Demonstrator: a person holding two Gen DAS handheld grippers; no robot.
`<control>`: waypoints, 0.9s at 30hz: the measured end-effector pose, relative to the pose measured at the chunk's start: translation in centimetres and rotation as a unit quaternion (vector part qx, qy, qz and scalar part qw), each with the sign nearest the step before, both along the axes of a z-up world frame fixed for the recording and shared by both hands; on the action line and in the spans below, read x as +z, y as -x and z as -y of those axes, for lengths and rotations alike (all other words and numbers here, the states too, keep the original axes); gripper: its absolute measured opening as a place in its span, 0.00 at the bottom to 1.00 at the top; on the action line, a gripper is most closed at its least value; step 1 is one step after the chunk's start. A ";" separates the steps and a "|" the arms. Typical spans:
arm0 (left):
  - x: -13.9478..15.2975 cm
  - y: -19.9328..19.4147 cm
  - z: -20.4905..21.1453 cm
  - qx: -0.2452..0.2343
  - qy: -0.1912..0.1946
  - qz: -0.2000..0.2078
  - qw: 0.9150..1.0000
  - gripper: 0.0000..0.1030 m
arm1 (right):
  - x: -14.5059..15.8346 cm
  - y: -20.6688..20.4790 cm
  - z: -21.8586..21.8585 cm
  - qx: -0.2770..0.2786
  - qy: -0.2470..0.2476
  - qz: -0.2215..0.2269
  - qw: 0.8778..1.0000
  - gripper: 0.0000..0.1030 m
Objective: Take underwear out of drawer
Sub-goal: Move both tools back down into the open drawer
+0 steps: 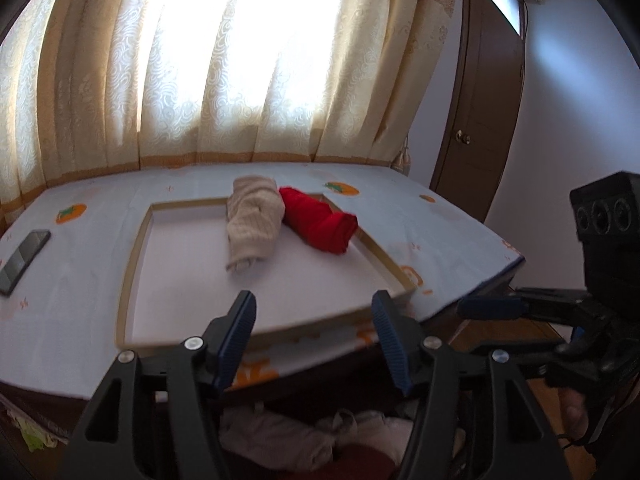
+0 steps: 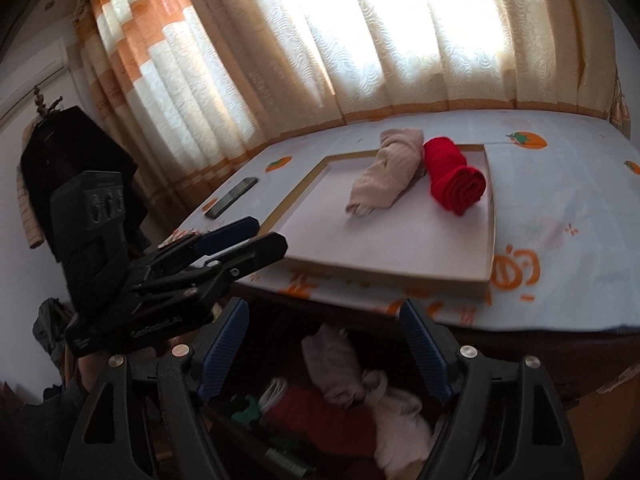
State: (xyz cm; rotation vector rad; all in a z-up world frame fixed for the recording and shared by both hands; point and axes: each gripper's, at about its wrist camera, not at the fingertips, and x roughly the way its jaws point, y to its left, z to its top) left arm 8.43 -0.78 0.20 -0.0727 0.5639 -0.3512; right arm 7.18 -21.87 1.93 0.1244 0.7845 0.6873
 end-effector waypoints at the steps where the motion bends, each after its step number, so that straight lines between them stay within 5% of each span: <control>1: -0.4 0.5 -0.1 0.001 -0.002 -0.003 1.000 0.59 | 0.0 0.4 0.0 0.002 0.002 0.002 1.000 0.78; 16: -6.7 5.6 -3.6 0.064 -0.017 -0.047 0.997 0.59 | -4.9 5.7 -0.8 0.033 0.102 0.042 0.993 0.78; 27: -10.5 6.1 -5.5 0.090 -0.020 -0.093 0.991 0.59 | -10.7 5.5 -4.3 0.093 0.135 -0.001 0.986 0.78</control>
